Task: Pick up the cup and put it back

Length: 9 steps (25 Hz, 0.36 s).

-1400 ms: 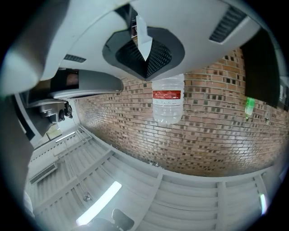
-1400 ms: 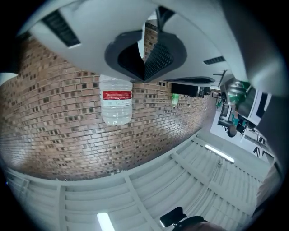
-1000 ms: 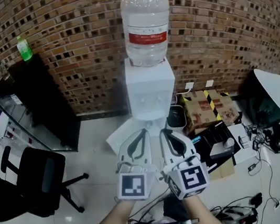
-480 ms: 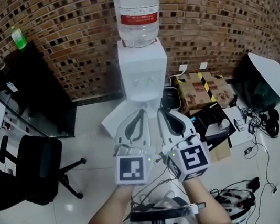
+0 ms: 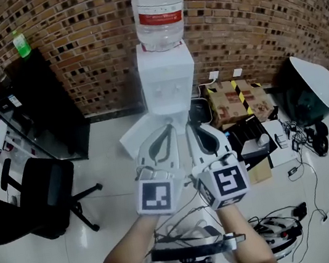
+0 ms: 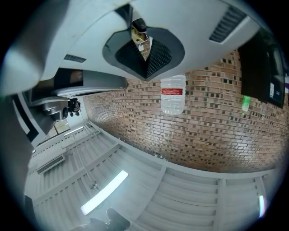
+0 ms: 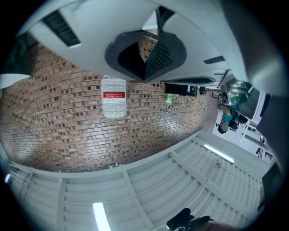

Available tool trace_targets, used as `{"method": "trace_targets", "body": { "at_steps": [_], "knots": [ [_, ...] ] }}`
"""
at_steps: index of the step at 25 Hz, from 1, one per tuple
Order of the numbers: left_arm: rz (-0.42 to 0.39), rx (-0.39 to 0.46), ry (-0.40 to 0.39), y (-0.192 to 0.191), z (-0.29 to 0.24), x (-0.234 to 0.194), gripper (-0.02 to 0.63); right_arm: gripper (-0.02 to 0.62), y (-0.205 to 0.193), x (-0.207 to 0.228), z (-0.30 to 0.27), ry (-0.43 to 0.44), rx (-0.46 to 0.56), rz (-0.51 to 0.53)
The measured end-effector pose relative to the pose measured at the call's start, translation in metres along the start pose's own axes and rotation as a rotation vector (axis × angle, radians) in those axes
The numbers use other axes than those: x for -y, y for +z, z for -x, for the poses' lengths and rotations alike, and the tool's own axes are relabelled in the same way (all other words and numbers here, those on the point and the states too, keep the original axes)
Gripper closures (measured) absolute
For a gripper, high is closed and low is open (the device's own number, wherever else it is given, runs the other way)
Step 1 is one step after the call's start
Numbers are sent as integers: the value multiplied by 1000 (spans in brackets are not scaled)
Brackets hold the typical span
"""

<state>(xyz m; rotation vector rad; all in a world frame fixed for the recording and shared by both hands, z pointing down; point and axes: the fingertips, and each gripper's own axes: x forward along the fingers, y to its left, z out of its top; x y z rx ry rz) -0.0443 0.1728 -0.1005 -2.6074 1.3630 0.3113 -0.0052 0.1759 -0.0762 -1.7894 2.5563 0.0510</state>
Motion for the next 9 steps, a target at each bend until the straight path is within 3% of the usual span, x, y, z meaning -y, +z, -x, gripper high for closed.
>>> {"method": "trace_targets", "body": {
  "at_steps": [9],
  "knots": [
    [7,1,13,1,17,-1,609,592,-7,-13,11,9,-11,14]
  ]
}}
